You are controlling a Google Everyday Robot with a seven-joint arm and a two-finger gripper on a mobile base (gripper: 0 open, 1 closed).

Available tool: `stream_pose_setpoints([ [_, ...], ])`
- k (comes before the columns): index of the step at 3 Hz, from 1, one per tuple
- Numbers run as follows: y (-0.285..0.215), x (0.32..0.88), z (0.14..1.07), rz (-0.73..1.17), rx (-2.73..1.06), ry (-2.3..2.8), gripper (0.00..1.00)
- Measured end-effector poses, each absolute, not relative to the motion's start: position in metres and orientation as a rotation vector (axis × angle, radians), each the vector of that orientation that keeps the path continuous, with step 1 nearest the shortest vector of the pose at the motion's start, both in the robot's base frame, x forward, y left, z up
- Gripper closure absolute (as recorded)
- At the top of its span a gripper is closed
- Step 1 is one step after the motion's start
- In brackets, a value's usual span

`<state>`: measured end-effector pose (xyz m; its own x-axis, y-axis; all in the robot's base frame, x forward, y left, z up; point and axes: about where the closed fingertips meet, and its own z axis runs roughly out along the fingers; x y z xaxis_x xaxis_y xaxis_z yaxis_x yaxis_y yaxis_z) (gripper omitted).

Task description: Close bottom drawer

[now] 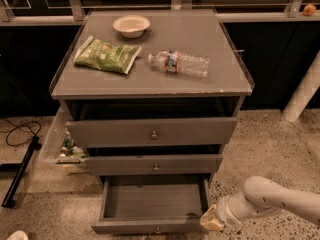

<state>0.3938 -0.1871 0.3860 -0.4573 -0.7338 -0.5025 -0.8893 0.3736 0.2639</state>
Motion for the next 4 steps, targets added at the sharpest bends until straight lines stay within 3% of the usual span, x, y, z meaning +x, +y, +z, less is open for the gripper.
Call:
stream_pose_setpoints([
  [2,-0.173,0.402,0.330,0.761,-1.362,2.261,1.00],
  [4,-0.181,0.416,0.294,0.623,-1.274,2.156,1.00],
])
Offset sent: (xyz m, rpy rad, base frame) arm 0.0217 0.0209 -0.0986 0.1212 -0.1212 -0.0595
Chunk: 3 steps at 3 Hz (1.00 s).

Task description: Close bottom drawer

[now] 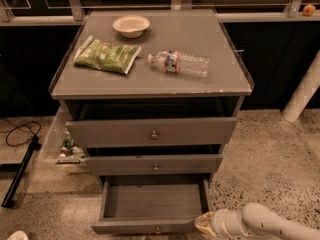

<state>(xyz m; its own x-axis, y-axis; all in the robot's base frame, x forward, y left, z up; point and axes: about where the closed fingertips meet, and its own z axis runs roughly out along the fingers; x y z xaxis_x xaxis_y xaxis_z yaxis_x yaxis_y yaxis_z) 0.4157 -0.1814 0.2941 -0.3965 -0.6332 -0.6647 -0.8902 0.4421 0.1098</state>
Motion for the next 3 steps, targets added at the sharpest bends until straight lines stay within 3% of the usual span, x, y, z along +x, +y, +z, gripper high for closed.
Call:
stream_pose_setpoints([
  [1,-0.209,0.425,0.293,0.525,-1.246,2.144,1.00],
  [3,-0.205,0.426,0.281,0.518,-1.273,2.140,1.00],
])
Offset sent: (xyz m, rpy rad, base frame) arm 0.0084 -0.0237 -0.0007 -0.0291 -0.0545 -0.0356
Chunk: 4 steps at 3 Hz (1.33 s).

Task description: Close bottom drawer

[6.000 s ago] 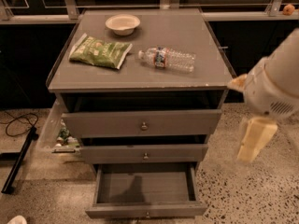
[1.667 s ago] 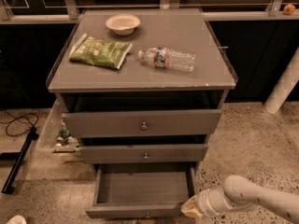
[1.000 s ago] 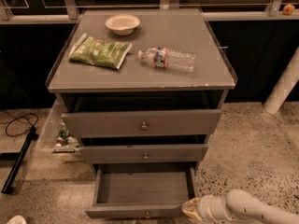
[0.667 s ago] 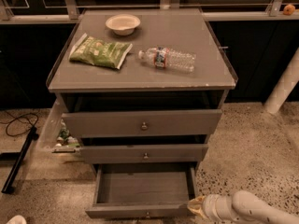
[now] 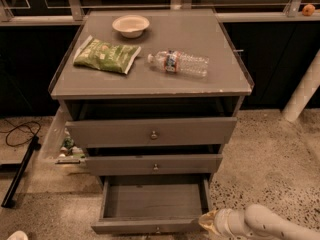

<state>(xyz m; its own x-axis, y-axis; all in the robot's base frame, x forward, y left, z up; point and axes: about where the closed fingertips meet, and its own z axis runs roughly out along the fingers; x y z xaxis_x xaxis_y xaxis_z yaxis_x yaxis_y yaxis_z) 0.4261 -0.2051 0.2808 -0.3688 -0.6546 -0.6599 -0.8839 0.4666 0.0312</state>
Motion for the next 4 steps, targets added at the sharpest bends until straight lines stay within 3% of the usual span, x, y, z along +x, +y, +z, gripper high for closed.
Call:
stream_pose_setpoints([
  [3,-0.199,0.436,0.192,0.430,-1.427,2.071,1.00],
  [4,-0.196,0.423,0.200,0.408,-1.503,2.000,1.00],
])
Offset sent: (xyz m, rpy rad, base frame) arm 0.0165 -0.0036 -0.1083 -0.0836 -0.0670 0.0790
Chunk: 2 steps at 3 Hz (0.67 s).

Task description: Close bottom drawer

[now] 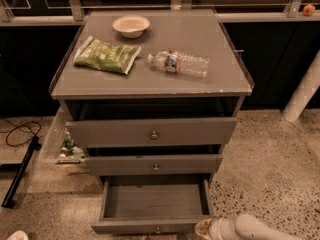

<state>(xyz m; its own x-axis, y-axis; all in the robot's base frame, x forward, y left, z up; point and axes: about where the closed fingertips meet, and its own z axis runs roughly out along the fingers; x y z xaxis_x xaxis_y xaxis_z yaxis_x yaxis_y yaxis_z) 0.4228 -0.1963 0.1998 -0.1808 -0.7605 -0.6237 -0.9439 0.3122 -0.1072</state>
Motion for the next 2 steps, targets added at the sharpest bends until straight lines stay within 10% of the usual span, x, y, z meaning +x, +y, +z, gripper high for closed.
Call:
stream_pose_setpoints([
  [2,-0.188,0.409,0.181,0.396,-1.588,1.953,1.00],
])
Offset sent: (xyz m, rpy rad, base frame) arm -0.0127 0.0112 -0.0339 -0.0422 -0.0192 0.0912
